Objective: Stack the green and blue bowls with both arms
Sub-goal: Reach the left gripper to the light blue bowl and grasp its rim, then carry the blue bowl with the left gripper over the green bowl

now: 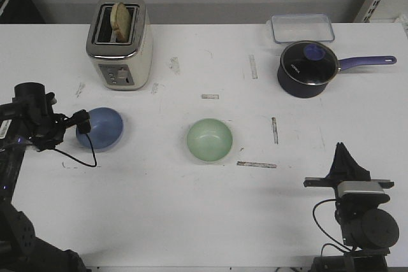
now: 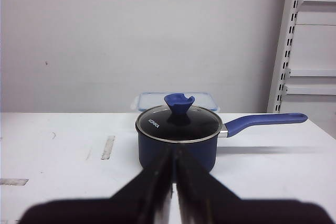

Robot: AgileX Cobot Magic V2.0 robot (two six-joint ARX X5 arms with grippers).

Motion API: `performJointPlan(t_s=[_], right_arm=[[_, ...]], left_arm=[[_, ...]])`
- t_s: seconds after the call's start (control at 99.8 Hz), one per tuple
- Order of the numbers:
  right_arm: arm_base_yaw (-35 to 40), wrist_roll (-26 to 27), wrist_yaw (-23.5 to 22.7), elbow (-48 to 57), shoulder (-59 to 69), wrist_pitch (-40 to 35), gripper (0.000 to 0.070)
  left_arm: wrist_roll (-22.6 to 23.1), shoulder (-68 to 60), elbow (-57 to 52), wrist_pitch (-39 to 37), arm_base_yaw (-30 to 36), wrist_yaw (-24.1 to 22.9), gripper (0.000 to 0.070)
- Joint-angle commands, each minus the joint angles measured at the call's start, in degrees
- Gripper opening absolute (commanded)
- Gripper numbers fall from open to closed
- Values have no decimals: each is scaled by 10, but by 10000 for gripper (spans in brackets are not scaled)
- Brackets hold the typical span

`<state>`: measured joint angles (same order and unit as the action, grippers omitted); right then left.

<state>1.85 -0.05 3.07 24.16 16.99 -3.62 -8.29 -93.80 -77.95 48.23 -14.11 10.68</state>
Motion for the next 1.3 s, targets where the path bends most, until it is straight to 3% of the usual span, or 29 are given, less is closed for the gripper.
performJointPlan(t_s=[0.0, 0.08, 0.441, 0.651, 0.882, 1.112, 1.293], right_arm=[[1, -4, 0, 1, -1, 6, 1], [1, -4, 0, 1, -1, 6, 1], [1, -4, 0, 1, -1, 6, 1], [1, -4, 0, 1, -1, 6, 1], [1, -4, 0, 1, -1, 6, 1], [1, -4, 0, 1, -1, 6, 1], [1, -4, 0, 1, -1, 6, 1]], left_arm=[[5, -26, -13, -3, -1, 2, 563], [5, -47, -13, -8, -1, 10, 499], [3, -68, -13, -33, 3, 34, 0], [-2, -60, -13, -28, 15, 38, 0], [-24, -20, -15, -13, 52, 94, 0], [-56, -5, -31, -19, 158, 94, 0], [-87, -7, -67, -72, 259, 93, 0]])
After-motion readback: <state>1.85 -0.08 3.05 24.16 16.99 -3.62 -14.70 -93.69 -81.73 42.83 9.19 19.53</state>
